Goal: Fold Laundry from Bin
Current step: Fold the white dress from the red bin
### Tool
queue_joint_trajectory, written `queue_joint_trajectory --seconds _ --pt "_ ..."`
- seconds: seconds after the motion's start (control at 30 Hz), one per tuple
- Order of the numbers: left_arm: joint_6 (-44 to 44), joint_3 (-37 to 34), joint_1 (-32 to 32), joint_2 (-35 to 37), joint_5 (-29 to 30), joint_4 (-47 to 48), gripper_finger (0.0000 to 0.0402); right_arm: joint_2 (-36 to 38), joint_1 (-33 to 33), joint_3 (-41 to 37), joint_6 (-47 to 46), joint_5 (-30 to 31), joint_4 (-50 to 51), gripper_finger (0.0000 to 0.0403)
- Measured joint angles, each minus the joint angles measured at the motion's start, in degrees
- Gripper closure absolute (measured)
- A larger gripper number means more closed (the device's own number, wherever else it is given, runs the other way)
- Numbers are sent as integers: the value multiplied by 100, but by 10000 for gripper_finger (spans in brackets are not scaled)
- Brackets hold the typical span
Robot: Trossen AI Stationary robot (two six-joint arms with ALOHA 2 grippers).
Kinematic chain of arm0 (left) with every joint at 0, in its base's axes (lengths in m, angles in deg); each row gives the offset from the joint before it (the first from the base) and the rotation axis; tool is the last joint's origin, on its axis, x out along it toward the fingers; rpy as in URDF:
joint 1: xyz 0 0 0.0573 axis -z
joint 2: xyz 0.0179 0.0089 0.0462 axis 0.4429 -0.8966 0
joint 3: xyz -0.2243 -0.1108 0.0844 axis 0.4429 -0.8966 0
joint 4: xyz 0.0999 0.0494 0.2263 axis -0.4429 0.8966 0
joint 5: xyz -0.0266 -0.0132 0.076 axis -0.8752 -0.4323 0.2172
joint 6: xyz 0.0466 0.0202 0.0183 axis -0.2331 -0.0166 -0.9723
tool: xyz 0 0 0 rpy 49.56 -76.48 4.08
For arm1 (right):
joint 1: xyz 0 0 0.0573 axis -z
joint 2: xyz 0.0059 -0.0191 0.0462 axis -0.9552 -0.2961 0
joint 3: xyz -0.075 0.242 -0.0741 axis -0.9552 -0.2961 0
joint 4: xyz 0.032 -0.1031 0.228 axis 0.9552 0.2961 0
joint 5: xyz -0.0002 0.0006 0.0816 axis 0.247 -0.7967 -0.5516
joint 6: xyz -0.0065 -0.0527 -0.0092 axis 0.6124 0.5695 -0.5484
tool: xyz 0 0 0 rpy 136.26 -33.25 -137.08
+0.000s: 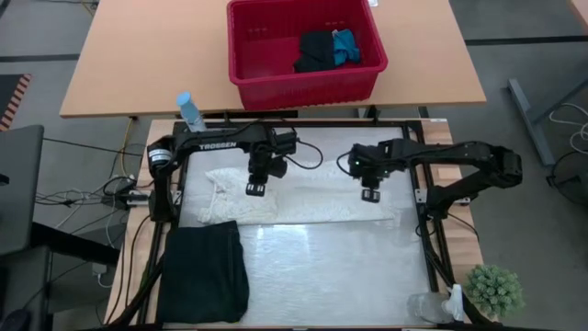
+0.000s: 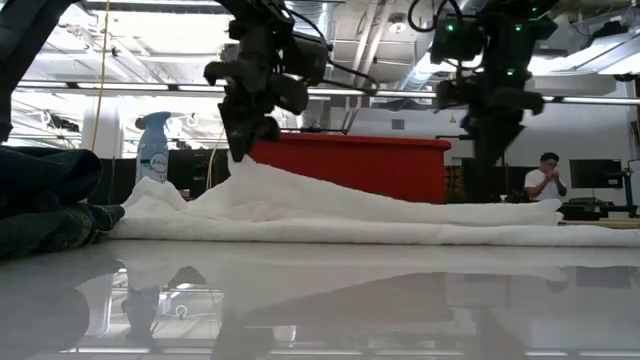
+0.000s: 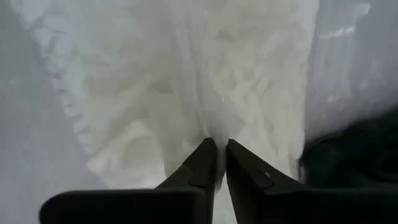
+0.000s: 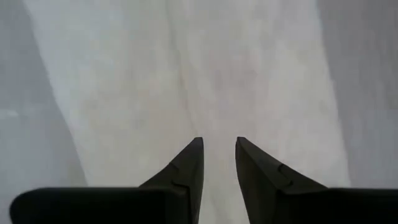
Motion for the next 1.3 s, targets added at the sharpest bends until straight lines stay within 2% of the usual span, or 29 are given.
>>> queue_joint_trajectory --seconds 0.1,0.3,0.4,0.5,0.67,0.8,0.87,1.03,1.2,1.3 --pt "104 2 -7 62 -262 41 365 -30 -2 -67 2 -11 -569 284" --pt "-149 2 157 62 -639 9 319 -385 86 -68 -57 164 -843 284" --pt "24 2 182 119 -564 302 289 -767 165 -69 -107 129 -826 284" --pt "607 0 106 364 -378 625 262 -1160 194 -77 -105 129 -1043 284" --pt "2430 0 44 1233 620 623 245 -1566 159 -77 -151 131 -1359 284" --pt "4947 -51 189 2099 2381 623 248 -1625 99 -77 -164 135 -1390 284" --pt "5936 -299 222 2573 2752 596 250 -1616 98 -77 -185 135 -1411 284" --pt "7859 -1558 204 3730 2615 259 250 -1591 113 -74 -301 133 -1484 284" --pt "9639 -3135 119 4890 1838 -405 251 -1596 111 -72 -309 134 -1701 284" --pt "10588 -3894 120 5483 1640 -731 251 -1596 111 -72 -315 135 -1832 284"
